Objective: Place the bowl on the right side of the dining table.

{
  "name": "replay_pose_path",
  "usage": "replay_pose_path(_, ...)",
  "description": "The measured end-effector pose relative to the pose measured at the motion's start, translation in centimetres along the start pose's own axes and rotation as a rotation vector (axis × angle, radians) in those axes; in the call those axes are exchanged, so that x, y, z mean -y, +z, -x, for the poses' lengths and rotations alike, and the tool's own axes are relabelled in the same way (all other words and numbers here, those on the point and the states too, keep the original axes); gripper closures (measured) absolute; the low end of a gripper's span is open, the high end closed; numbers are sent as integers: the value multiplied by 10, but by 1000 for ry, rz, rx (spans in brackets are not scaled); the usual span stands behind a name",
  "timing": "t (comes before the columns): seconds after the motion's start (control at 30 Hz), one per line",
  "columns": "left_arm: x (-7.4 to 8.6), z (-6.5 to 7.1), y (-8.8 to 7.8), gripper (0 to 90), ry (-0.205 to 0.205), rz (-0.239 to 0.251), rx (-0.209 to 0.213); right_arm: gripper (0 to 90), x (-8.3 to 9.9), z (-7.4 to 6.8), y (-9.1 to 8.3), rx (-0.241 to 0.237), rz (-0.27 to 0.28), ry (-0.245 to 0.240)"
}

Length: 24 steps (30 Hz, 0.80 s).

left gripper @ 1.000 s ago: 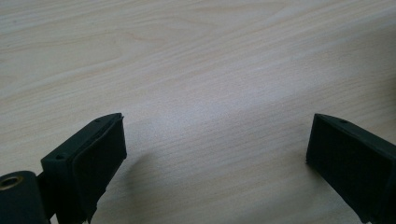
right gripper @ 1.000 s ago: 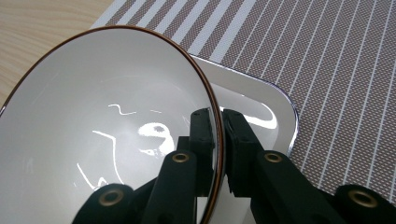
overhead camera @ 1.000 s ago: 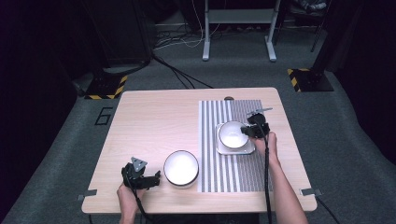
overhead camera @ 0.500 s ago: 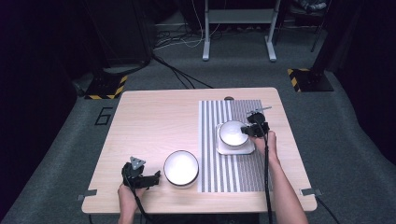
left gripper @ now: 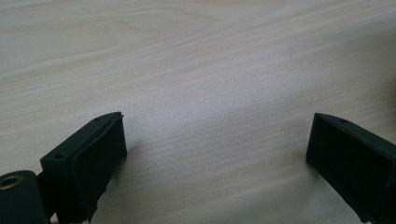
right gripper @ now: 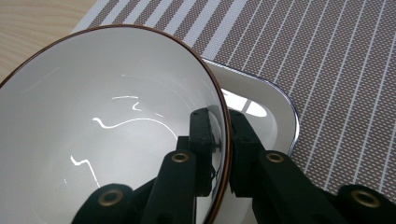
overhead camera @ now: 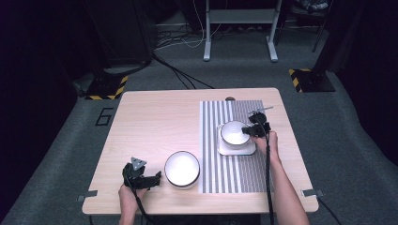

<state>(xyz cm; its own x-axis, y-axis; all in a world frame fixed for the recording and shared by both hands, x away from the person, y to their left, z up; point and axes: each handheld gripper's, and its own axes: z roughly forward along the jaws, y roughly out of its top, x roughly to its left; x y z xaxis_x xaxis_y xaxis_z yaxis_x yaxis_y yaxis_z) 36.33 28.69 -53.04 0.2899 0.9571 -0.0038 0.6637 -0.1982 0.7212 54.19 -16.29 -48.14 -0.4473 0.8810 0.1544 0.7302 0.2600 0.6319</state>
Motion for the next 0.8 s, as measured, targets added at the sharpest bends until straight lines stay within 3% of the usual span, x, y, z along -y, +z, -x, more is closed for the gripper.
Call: replay_pose_path(0.8, 0, 1, 1, 46, -7, 2, -7, 822, -6, 3, 3, -15, -18, -12)
